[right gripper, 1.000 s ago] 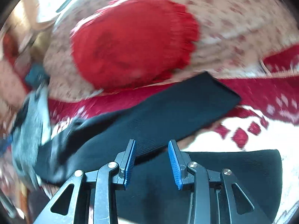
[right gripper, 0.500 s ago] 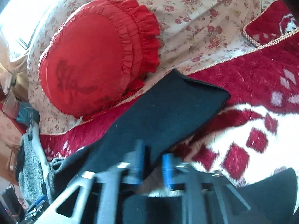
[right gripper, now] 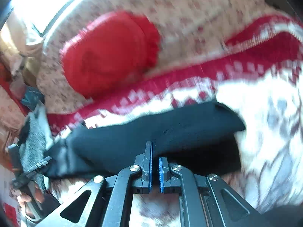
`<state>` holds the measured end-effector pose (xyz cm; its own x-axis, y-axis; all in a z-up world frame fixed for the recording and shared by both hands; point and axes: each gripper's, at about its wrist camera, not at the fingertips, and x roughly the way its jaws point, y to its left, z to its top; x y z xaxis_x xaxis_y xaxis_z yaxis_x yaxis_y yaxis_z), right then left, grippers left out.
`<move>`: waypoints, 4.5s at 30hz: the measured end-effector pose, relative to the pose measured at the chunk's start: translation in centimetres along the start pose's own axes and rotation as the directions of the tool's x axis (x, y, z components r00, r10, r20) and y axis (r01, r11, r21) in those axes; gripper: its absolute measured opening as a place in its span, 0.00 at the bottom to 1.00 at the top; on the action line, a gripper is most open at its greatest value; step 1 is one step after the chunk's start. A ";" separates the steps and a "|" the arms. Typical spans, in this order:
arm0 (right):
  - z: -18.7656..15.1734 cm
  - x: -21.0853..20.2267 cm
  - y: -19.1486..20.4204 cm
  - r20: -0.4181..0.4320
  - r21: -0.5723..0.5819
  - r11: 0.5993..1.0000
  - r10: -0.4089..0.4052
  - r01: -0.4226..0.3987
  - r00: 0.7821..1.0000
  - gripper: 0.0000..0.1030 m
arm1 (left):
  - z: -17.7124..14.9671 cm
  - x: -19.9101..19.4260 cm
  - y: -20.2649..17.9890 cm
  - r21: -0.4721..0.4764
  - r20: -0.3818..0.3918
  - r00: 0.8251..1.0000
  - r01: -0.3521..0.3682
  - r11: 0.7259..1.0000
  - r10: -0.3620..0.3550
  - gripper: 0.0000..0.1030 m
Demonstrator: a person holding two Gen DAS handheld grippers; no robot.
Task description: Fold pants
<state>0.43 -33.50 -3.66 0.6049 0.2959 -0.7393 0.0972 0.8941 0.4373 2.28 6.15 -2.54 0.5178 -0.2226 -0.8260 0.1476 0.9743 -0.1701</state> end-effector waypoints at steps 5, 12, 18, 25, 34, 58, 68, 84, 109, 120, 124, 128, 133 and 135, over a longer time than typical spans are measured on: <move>-0.9 1.3 -1.2 -0.078 0.045 0.999 0.006 -0.003 0.997 0.08 | -0.3 -1.7 2.4 -0.059 0.024 1.000 0.000 0.998 0.001 0.64; -3.3 0.7 3.7 -0.178 -0.094 0.985 0.124 -0.142 0.976 0.24 | -1.0 -4.8 6.9 -0.207 0.069 0.998 0.003 0.978 0.011 0.64; -5.2 3.1 12.5 -0.262 -0.368 0.878 0.218 -0.307 0.940 0.24 | -1.9 -5.4 9.9 -0.343 0.069 0.998 0.035 0.939 -0.012 0.64; -8.7 6.9 24.3 -0.273 -0.717 0.595 0.238 -0.362 0.932 0.25 | -2.7 -4.1 10.1 -0.349 0.030 1.000 0.016 0.937 -0.006 0.64; -11.3 10.4 29.6 -0.280 -0.832 0.434 0.206 -0.345 0.937 0.25 | -1.7 -2.9 10.8 -0.361 0.034 0.999 0.043 0.932 -0.033 0.64; -8.7 8.0 29.1 -0.324 -0.670 0.589 0.314 -0.451 0.892 0.08 | -0.1 -5.5 8.1 -0.218 0.088 0.995 -0.032 0.975 0.052 0.64; -2.4 10.4 23.9 -0.147 -0.635 0.751 0.114 -0.182 0.983 0.08 | 0.5 -1.8 0.7 -0.087 0.041 0.999 0.031 0.996 -0.027 0.64; -0.6 13.9 22.7 -0.181 -0.594 0.791 0.052 -0.151 0.982 0.08 | -0.8 1.7 0.3 -0.064 -0.012 0.999 -0.037 0.997 0.036 0.64; -0.7 6.6 18.5 -0.086 -0.555 0.831 -0.011 -0.039 0.996 0.10 | 0.1 0.0 -5.6 0.026 0.022 0.998 0.056 0.998 -0.056 0.64; -0.5 5.6 16.5 -0.050 -0.548 0.836 -0.051 0.015 0.997 0.11 | 0.3 1.1 -7.8 0.060 0.005 0.998 0.069 0.996 -0.069 0.64; -0.4 5.5 16.2 -0.048 -0.547 0.837 -0.050 0.016 0.998 0.12 | 0.2 1.4 -8.1 0.065 -0.001 0.998 0.066 0.996 -0.066 0.64; -0.4 5.5 16.1 -0.051 -0.545 0.838 -0.049 0.013 0.998 0.12 | 0.2 1.6 -8.2 0.072 0.008 0.999 0.040 0.997 -0.040 0.64; -0.5 5.8 15.9 -0.064 -0.541 0.841 -0.050 0.007 0.997 0.13 | 0.3 1.5 -8.6 0.089 0.034 0.999 -0.017 0.996 0.014 0.64; -0.5 5.9 15.8 -0.070 -0.537 0.844 -0.051 0.005 0.996 0.13 | 0.3 1.6 -8.6 0.099 0.040 0.999 -0.033 0.995 0.029 0.64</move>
<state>5.13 -17.43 -1.38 0.5420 0.2729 -0.7948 -0.3390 0.9364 0.0903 2.05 -2.64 -2.24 0.5554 -0.1957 -0.8082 0.2131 0.9730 -0.0891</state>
